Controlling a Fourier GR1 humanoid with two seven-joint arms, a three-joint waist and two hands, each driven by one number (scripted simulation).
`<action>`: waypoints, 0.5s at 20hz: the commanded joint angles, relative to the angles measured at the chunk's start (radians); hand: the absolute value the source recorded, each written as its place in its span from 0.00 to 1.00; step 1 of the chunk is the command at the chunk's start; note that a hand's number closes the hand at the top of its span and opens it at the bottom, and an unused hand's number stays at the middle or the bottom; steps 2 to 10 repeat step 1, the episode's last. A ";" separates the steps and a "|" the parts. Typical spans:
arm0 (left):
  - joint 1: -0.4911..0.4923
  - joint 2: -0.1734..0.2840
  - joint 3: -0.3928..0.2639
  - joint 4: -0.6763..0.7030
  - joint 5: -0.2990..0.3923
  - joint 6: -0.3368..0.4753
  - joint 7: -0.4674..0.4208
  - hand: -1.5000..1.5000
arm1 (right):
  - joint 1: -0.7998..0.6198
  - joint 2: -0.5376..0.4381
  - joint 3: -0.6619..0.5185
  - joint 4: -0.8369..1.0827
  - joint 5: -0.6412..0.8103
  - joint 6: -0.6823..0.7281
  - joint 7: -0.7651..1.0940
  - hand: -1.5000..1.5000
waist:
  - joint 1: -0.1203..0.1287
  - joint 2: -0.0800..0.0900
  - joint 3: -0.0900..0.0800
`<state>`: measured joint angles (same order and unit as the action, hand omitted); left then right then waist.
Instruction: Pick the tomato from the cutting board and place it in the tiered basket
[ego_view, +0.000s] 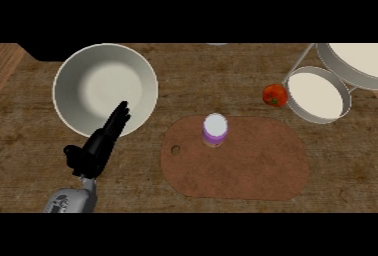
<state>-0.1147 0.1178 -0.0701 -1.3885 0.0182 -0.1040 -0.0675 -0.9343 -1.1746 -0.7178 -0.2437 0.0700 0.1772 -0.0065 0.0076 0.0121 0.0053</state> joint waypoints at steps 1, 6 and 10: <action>-0.024 -0.030 -0.014 -0.002 -0.017 0.029 0.016 0.50 | 0.127 -0.059 -0.049 0.053 -0.035 0.102 -0.111 0.00 | 0.003 0.004 0.002; -0.024 -0.030 -0.014 -0.002 -0.017 0.029 0.016 0.50 | 0.127 -0.059 -0.049 0.053 -0.035 0.102 -0.111 0.00 | 0.003 0.004 0.002; -0.024 -0.030 -0.014 -0.002 -0.017 0.029 0.016 0.50 | 0.127 -0.059 -0.049 0.053 -0.035 0.102 -0.111 0.00 | 0.003 0.004 0.002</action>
